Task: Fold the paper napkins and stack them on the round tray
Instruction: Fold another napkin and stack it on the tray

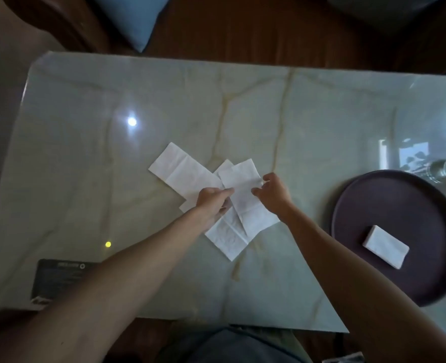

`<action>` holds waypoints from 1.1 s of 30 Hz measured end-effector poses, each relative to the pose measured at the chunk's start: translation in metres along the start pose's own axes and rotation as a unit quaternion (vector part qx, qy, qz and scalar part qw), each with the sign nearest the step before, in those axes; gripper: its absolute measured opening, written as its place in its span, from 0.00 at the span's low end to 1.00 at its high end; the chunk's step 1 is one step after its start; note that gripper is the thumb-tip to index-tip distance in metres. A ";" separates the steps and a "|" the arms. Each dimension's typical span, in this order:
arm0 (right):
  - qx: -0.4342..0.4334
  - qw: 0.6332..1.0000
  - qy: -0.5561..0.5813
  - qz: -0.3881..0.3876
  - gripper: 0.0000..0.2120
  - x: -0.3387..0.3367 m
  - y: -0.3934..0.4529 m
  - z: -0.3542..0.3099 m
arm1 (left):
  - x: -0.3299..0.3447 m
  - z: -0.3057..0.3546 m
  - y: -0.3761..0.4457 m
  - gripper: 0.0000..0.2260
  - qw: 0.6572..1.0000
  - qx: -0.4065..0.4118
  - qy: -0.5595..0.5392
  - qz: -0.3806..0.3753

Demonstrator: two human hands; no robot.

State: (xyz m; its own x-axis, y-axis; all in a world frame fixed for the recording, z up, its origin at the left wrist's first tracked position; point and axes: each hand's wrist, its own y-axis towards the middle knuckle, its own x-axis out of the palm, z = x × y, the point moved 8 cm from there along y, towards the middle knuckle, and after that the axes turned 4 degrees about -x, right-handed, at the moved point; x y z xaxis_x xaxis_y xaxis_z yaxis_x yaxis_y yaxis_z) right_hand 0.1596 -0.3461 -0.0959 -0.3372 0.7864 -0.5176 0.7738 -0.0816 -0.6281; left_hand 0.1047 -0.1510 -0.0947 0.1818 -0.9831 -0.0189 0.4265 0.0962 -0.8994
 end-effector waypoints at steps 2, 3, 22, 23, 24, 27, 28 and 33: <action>0.035 0.998 0.043 -0.004 0.23 0.006 0.000 0.007 | 0.004 -0.005 0.003 0.09 0.999 -0.031 -0.025 -0.010; 0.047 0.997 0.058 -0.007 0.22 0.009 0.000 0.009 | 0.006 -0.007 0.005 0.08 0.998 -0.043 -0.031 -0.016; 0.040 0.969 0.234 -0.068 0.07 -0.012 -0.039 -0.001 | 0.010 0.014 -0.017 0.09 0.998 -0.002 -0.016 -0.066; 0.030 0.965 0.251 -0.074 0.05 -0.014 -0.044 -0.006 | 0.008 0.018 -0.022 0.07 0.997 0.001 -0.018 -0.074; 0.020 0.961 0.265 -0.077 0.03 -0.017 -0.050 -0.012 | 0.006 0.021 -0.027 0.07 0.996 0.004 -0.022 -0.081; -0.012 0.953 0.294 -0.075 0.04 -0.031 -0.066 -0.028 | 0.010 0.031 -0.048 0.11 0.991 0.017 -0.011 -0.131; -0.023 0.951 0.301 -0.070 0.04 -0.036 -0.072 -0.033 | 0.012 0.034 -0.056 0.11 0.989 0.028 0.003 -0.147; -0.067 0.952 0.297 -0.017 0.15 -0.054 -0.096 -0.056 | -0.003 0.062 -0.085 0.08 0.985 0.107 0.007 -0.133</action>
State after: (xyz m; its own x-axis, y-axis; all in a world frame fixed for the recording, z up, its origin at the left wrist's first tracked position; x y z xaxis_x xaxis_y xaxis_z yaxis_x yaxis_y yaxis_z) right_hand 0.1339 -0.3464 0.0252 -0.0302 0.9981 -0.0528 0.8430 -0.0029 -0.5380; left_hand 0.1225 -0.1470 0.0091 0.0267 -0.9799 0.1977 0.6354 -0.1360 -0.7601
